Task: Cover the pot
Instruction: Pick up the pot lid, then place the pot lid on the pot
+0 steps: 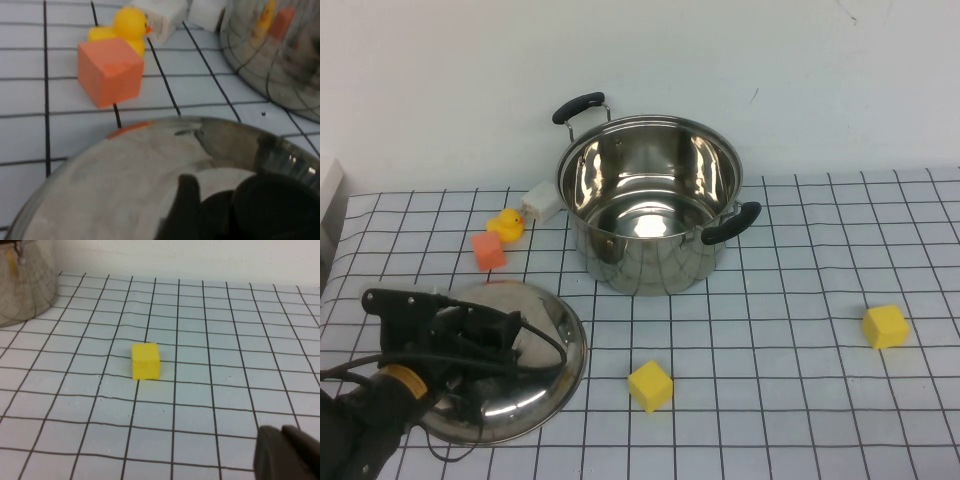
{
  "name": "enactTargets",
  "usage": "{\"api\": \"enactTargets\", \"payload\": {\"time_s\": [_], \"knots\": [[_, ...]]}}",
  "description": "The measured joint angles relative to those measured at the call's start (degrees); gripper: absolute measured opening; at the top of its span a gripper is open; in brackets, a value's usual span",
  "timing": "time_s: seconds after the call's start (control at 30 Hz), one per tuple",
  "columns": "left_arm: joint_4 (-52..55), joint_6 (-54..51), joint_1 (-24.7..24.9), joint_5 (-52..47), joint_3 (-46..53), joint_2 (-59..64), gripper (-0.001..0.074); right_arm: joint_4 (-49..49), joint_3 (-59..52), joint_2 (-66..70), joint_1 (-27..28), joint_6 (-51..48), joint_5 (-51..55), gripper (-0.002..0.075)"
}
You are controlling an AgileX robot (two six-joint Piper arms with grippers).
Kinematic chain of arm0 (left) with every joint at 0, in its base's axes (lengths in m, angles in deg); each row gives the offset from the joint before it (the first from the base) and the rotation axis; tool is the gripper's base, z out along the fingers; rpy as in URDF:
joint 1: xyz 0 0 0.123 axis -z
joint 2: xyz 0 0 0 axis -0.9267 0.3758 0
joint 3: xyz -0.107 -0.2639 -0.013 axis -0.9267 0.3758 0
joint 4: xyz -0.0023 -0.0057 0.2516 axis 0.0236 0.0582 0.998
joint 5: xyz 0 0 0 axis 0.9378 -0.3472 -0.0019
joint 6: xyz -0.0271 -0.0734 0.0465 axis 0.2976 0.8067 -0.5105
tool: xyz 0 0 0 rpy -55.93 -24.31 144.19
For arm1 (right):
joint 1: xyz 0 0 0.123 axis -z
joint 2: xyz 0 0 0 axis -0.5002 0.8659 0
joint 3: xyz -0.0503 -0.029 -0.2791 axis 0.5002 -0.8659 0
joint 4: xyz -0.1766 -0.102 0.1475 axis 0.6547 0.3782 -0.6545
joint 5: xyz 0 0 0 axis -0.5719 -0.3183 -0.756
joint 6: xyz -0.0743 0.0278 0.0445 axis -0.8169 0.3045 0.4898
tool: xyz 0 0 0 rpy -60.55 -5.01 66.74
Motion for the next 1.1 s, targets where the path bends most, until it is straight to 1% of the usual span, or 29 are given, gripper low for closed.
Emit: {"api": "enactTargets", "payload": {"time_s": [0.07,0.13,0.17,0.2,0.37,0.47,0.57,0.67,0.77,0.9,0.97,1.1], "knots": [[0.3,0.1,0.0,-0.2,0.0,0.2,0.0511,0.0,0.0,0.0,0.0,0.0,0.0,0.0009],[0.5,0.2,0.0,0.1,0.0,0.2,0.0405,0.0,0.0,0.0,0.0,0.0,0.0,0.0009],[0.5,0.2,0.0,0.1,0.0,0.2,0.0336,0.0,0.0,0.0,0.0,0.0,0.0,0.0009],[0.5,0.5,0.0,0.2,0.0,0.2,0.0326,0.0,0.0,0.0,0.0,0.0,0.0,0.0009],[0.5,1.9,0.0,-2.2,0.0,-1.4,0.0325,0.0,0.0,0.0,0.0,0.0,0.0,0.0009],[-1.7,2.5,0.0,-6.9,0.0,-5.4,0.0325,0.0,0.0,0.0,0.0,0.0,0.0,0.0009],[-6.1,2.5,-0.1,-11.4,-0.2,-11.9,0.0325,0.0,0.0,0.0,0.0,0.0,0.0,0.0009],[-6.2,2.7,-0.5,-18.9,-2.9,-18.3,0.0325,0.0,0.0,0.0,0.0,0.0,0.0,0.0009],[-1.1,6.5,0.1,-27.7,-8.6,-23.3,0.0325,0.0,0.0,0.0,0.0,0.0,0.0,0.0009],[7.5,16.3,2.8,-36.5,-19.1,-25.2,0.0325,0.0,0.0,0.0,0.0,0.0,0.0,0.0009],[11.7,20.9,4.6,-39.2,-24.0,-24.4,0.0325,0.0,0.0,0.0,0.0,0.0,0.0,0.0009],[21.4,29.9,8.8,-41.0,-34.9,-19.9,0.0325,0.0,0.0,0.0,0.0,0.0,0.0,0.0009]]}}
